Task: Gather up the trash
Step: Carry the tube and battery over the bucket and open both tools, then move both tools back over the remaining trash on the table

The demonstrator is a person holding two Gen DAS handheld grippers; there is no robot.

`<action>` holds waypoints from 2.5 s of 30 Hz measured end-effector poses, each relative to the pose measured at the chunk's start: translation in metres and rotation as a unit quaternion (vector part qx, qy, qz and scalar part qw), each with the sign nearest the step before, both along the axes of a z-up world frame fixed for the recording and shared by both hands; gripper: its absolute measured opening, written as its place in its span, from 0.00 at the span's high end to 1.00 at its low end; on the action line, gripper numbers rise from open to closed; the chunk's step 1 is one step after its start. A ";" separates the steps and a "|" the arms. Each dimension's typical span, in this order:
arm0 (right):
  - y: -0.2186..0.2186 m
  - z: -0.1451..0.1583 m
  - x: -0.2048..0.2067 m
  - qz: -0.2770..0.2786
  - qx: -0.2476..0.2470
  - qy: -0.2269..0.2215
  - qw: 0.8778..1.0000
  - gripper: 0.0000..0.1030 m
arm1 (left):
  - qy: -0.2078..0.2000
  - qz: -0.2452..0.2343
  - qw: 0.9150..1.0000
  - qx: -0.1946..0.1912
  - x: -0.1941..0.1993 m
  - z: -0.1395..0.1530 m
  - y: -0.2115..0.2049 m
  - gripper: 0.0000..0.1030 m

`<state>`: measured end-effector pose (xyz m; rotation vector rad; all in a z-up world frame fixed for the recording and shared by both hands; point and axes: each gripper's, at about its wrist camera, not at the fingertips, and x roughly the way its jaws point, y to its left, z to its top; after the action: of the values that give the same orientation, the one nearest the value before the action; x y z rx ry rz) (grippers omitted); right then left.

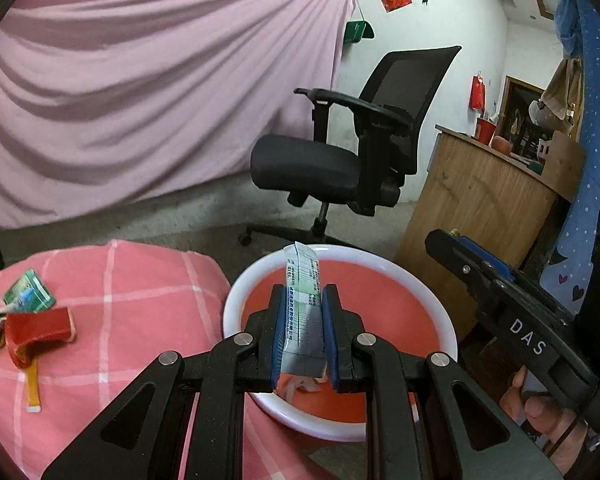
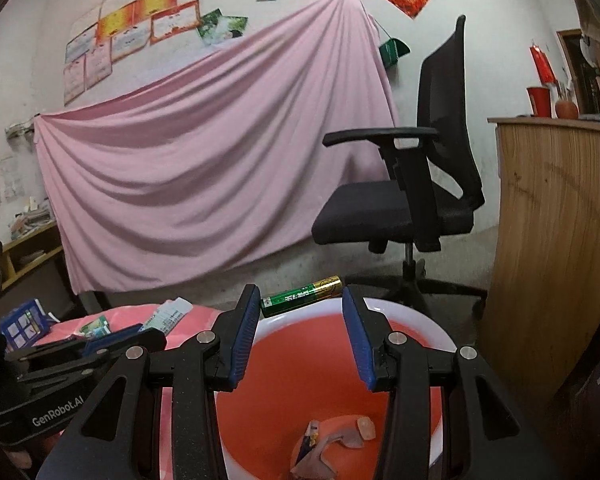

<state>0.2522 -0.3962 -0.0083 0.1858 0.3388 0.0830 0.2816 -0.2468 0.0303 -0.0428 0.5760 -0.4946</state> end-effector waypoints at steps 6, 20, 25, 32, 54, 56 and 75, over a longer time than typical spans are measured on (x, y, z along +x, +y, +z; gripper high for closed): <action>-0.004 -0.002 0.003 -0.007 0.007 0.016 1.000 0.60 | 0.019 -0.002 1.000 -0.003 0.001 -0.004 0.002 0.69; -0.011 0.000 0.005 -0.019 0.016 0.015 1.000 0.34 | 0.015 0.036 0.999 -0.028 0.002 0.005 0.029 0.57; -0.011 0.003 0.004 -0.022 0.019 0.005 1.000 0.22 | 0.005 0.052 0.998 -0.034 -0.001 0.011 0.041 0.47; -0.006 0.013 -0.005 -0.030 0.019 -0.035 0.999 0.01 | -0.038 0.101 0.993 -0.040 -0.013 0.025 0.066 0.15; 0.082 0.050 -0.021 0.054 0.010 -0.182 0.982 0.00 | -0.168 0.256 0.952 -0.020 -0.070 0.040 0.172 0.01; 0.093 0.050 -0.019 0.062 0.004 -0.183 0.981 0.00 | -0.175 0.270 0.947 -0.017 -0.075 0.040 0.184 0.01; 0.191 0.027 0.012 0.153 -0.072 -0.108 0.980 0.00 | -0.144 0.349 0.925 0.034 -0.080 0.007 0.275 0.01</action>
<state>0.2642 -0.2048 0.0190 -0.0212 0.1533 0.3790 0.2018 0.0283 0.0376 -0.1039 0.2561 0.2160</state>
